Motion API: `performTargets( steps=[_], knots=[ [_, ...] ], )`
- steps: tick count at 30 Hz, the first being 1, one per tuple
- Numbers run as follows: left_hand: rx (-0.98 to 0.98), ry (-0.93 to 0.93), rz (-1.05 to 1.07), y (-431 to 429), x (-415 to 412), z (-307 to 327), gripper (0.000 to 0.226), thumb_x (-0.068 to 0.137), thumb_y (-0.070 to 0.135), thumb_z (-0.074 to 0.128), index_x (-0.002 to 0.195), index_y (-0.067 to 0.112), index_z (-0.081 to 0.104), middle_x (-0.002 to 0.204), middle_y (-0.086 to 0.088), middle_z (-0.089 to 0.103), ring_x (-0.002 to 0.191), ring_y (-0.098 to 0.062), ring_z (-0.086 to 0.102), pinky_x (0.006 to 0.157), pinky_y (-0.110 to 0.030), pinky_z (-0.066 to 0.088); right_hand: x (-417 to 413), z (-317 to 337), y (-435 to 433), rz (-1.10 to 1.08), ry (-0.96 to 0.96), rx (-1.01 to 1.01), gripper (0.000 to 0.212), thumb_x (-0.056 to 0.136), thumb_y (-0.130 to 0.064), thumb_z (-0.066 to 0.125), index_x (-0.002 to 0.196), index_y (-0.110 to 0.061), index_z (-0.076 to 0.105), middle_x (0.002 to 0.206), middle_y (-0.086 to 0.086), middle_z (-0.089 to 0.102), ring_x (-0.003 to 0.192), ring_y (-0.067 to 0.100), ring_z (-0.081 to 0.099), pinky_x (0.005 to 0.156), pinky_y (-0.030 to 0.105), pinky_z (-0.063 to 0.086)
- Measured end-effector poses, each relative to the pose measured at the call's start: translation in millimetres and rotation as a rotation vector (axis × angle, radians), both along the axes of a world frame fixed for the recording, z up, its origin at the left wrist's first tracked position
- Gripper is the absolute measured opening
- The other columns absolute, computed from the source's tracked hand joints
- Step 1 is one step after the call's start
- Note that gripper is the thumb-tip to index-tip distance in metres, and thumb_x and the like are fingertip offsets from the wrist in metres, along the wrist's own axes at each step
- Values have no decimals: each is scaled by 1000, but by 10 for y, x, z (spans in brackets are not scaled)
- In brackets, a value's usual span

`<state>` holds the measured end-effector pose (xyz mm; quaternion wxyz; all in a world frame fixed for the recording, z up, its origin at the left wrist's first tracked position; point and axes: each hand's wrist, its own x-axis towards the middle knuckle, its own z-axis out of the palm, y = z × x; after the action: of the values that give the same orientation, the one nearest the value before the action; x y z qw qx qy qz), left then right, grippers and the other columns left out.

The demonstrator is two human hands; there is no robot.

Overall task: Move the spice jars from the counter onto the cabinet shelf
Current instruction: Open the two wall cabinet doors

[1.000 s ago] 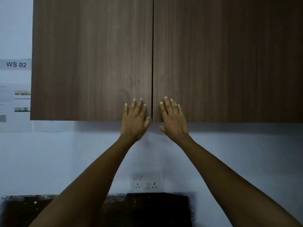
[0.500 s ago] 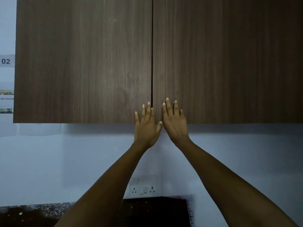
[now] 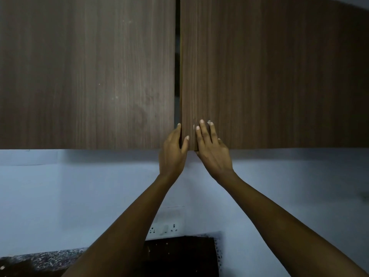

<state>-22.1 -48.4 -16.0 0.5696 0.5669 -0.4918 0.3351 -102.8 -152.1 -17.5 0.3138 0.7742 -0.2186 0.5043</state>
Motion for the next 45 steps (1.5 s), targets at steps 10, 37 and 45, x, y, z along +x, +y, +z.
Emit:
performTargets(
  steps=[10,37,45],
  knots=[
    [-189,194,-80,101,-524,133,43,91,21,60,131,7,52,120,-11,63,93,-6,55,72,-2,40,-431,-70,153,15,-85,5,93,72,-21,80,143,-1,23,151,17,29,138,35,31,70,33,57],
    [-325,39,-124,57,-3090,83,37,82,31,71,115,15,66,93,4,66,63,1,57,59,-5,46,-2412,-226,309,379,-570,80,49,92,-28,42,129,3,50,125,17,61,99,26,68,65,18,52],
    [-315,-77,-210,-428,-3873,65,41,81,31,72,118,14,65,98,-2,64,79,-11,66,62,-24,58,-3240,-227,-126,409,-700,158,31,92,-23,49,101,2,66,67,-2,63,52,-2,53,50,-1,33]
  ],
)
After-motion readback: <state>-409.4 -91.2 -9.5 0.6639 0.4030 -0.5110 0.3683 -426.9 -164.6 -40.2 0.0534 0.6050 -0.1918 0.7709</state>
